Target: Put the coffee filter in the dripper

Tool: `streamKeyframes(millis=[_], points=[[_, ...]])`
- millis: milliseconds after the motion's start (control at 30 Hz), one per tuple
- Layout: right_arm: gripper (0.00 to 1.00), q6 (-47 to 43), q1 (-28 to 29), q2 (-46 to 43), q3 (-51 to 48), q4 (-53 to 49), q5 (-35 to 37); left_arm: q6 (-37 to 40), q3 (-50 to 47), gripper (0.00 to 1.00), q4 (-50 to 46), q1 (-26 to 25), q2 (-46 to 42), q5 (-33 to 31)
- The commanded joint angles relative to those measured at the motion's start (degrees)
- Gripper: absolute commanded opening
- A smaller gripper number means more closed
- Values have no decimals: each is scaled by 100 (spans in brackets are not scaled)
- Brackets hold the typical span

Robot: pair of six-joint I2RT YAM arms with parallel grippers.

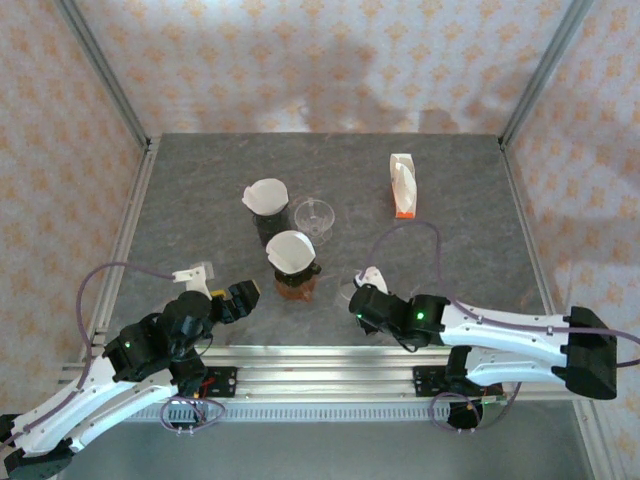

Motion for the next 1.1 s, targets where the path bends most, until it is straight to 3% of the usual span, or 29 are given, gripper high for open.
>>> streamKeyframes(millis=[0,233,500,667,833,1067], points=[[24,245,25,-141,-9,14,391,53,1,100,162,69,23,-213],[55,247,23,-244,141,-93,471,50,-28,100,151,69,20,-185],[61,-171,-96,-583,1062,-577,723,19,-72,100,118,76,42,-202],[58,-508,-1485,-10,1650,-147,-836,-8,-132,100,153,72,78,-178],[54,-411,-2826,1396,2361,545,-2200,-70,-151,100,24,72,80,-142],[51,63,-3604,3398,3411,1270,-2972,-106,-138,100,-67,73,14,-42]])
